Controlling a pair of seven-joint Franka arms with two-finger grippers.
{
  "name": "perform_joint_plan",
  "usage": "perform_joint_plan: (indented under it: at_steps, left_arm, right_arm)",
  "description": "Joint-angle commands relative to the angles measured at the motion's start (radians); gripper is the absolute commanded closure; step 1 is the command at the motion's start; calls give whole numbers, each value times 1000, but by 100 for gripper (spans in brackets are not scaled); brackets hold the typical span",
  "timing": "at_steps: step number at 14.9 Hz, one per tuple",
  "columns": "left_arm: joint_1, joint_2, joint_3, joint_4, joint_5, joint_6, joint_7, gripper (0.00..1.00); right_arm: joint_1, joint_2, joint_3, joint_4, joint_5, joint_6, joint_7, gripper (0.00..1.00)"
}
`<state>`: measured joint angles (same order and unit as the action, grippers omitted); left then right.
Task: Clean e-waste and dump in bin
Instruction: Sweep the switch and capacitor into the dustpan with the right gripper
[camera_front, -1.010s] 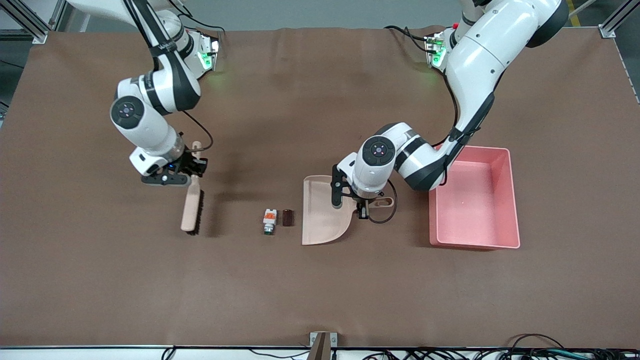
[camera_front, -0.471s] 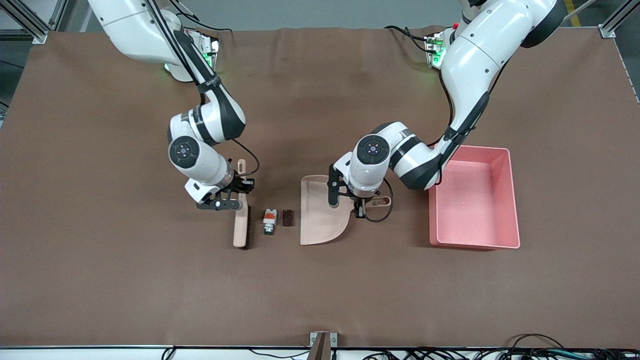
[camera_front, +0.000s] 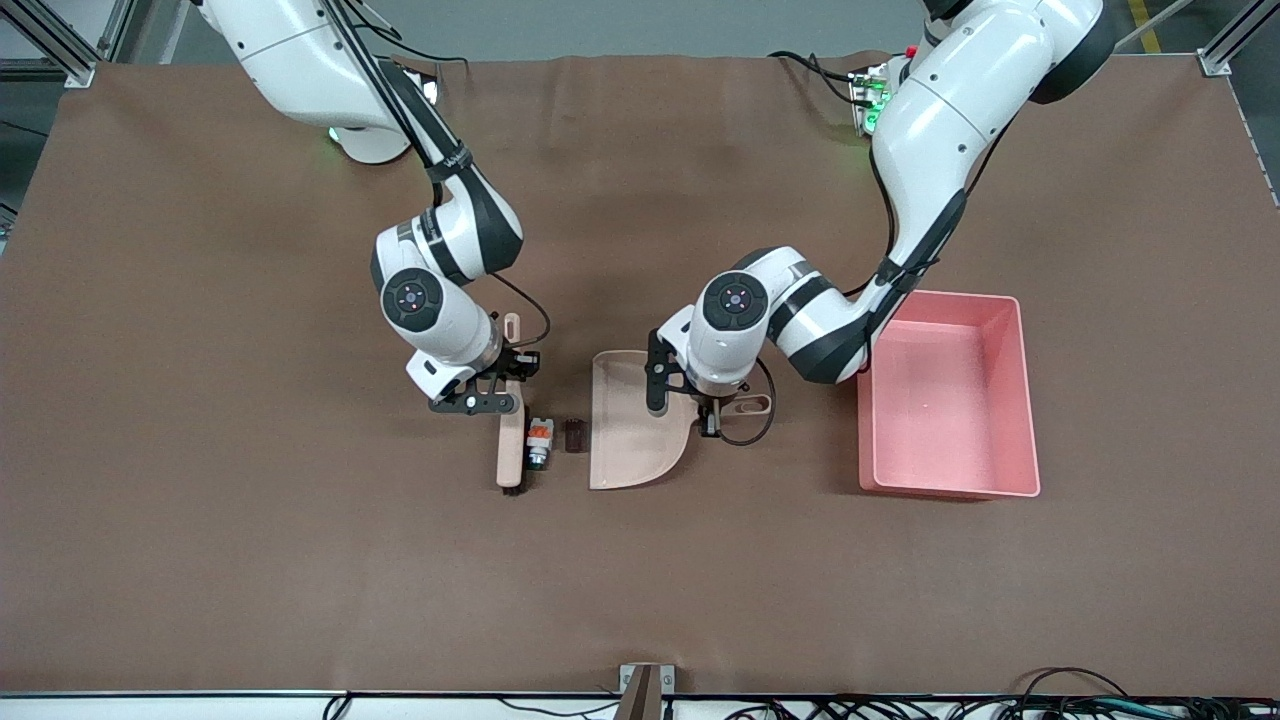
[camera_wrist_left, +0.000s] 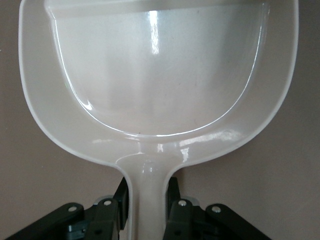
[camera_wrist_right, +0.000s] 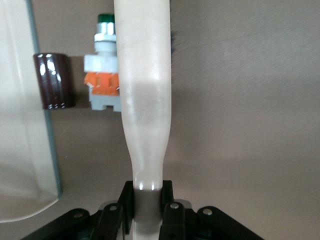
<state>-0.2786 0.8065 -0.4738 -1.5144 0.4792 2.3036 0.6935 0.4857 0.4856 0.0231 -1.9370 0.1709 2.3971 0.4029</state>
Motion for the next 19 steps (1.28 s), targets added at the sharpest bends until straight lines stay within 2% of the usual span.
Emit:
perform_joint_plan:
  at_steps: [1, 4, 7, 12, 15, 17, 19]
  left_arm:
    - [-33, 31, 6, 48, 15, -16, -15, 82]
    - [-45, 39, 7, 60, 15, -16, -20, 82]
    - [-48, 40, 14, 60, 15, -16, -29, 82]
    - [-54, 42, 18, 66, 13, -16, -29, 82]
    - [-41, 40, 18, 65, 6, -13, -35, 83]
    - [-8, 42, 18, 57, 9, 25, -26, 84]
    - [1, 40, 12, 40, 7, 72, -23, 88]
  right_arm:
    - [34, 8, -6, 10, 18, -9, 34, 100]
    - [89, 34, -5, 42, 24, 0, 62, 100]
    - [167, 59, -6, 84, 145, 8, 83, 100]
    - [223, 59, -6, 102, 171, 13, 189, 100]
    - [182, 41, -11, 101, 167, -27, 153, 100]
    - [139, -14, -12, 101, 167, -134, 125, 100]
    - [96, -70, -12, 90, 165, -153, 113, 100]
